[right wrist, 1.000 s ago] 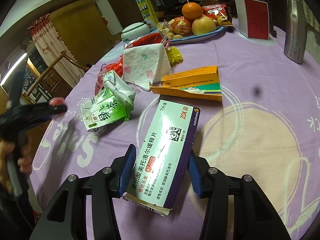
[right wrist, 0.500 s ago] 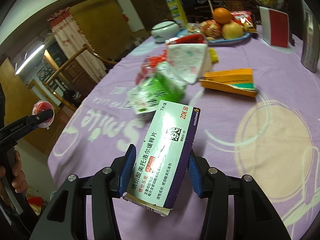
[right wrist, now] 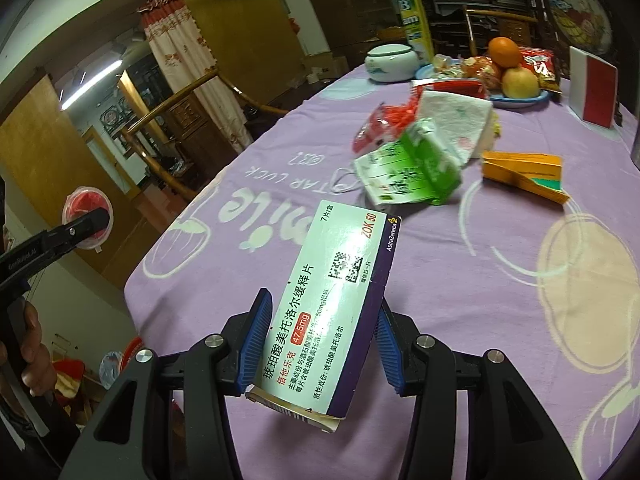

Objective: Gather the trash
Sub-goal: 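Carry the box and plastic cup over to the red wastebasket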

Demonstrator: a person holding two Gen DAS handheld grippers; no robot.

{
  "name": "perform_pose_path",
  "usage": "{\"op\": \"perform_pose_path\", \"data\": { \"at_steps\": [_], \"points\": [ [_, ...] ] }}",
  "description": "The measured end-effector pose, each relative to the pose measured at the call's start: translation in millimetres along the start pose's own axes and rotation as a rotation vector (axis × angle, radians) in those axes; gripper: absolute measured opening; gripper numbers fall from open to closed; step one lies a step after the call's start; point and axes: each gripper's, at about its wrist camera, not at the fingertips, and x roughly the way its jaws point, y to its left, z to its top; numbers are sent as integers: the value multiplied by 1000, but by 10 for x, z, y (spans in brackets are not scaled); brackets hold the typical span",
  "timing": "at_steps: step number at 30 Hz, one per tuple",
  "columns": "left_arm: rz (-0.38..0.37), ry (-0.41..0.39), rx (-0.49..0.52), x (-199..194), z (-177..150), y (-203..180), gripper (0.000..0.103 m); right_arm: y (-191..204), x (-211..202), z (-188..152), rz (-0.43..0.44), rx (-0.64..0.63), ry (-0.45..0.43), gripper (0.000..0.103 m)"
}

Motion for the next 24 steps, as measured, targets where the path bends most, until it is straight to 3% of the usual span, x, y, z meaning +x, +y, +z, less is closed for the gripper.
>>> {"op": "perform_pose_path", "data": {
  "at_steps": [24],
  "points": [
    [20, -64, -87, -441, -256, 557, 32, 915, 63, 0, 113, -147, 27, 49]
  ]
}}
